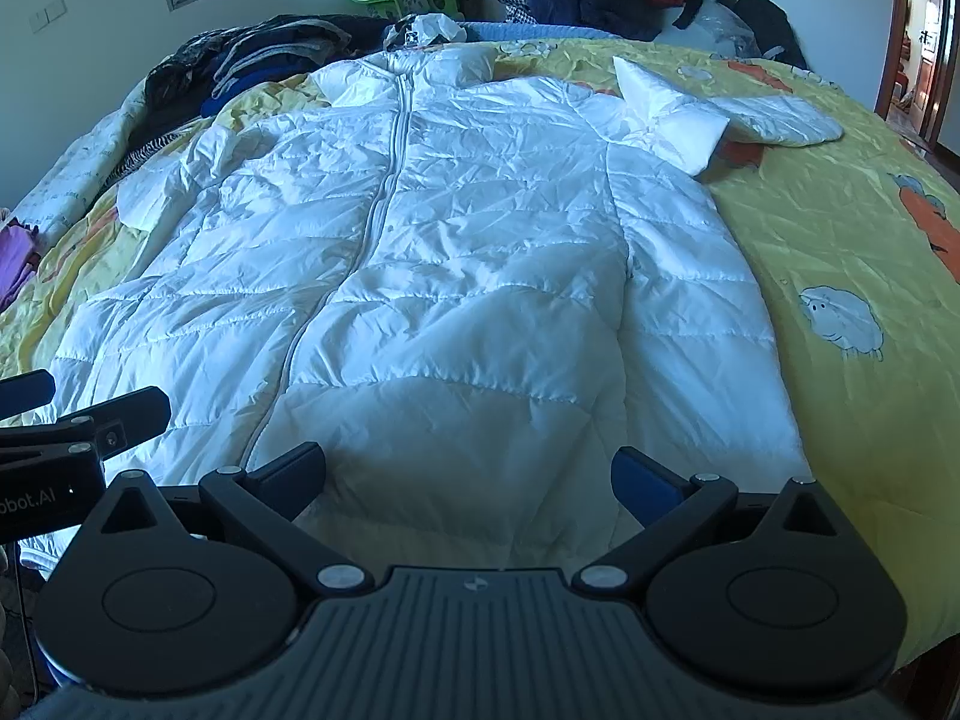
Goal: Fold small clothes
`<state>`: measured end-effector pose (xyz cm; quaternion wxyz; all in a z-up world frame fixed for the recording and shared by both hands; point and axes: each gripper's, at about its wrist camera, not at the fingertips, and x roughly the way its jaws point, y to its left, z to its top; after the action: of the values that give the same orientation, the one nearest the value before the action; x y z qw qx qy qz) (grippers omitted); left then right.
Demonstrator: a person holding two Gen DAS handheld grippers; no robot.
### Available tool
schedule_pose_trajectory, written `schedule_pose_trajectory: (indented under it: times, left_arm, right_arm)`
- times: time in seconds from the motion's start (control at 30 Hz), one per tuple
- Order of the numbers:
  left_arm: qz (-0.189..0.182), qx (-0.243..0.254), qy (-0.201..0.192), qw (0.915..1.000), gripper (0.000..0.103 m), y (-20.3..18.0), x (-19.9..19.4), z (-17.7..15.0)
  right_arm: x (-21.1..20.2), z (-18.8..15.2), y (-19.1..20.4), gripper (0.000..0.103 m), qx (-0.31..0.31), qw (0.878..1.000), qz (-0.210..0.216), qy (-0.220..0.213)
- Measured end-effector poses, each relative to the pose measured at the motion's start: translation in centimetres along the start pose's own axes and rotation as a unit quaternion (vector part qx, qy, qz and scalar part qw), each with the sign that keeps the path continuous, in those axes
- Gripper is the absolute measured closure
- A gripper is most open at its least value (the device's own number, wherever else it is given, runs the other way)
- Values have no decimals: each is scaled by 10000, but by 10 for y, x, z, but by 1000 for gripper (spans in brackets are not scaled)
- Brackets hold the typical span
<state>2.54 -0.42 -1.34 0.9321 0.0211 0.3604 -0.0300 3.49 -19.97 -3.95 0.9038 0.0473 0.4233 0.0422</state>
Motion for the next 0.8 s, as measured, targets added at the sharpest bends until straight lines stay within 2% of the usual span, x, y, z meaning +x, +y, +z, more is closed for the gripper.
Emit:
schedule_pose_trajectory:
  times: [0.8]
  left_arm:
    - [0, 14, 63, 10000, 3, 0, 6, 0]
  right_arm:
    - [9, 2, 3, 0, -32, 9999, 8, 158]
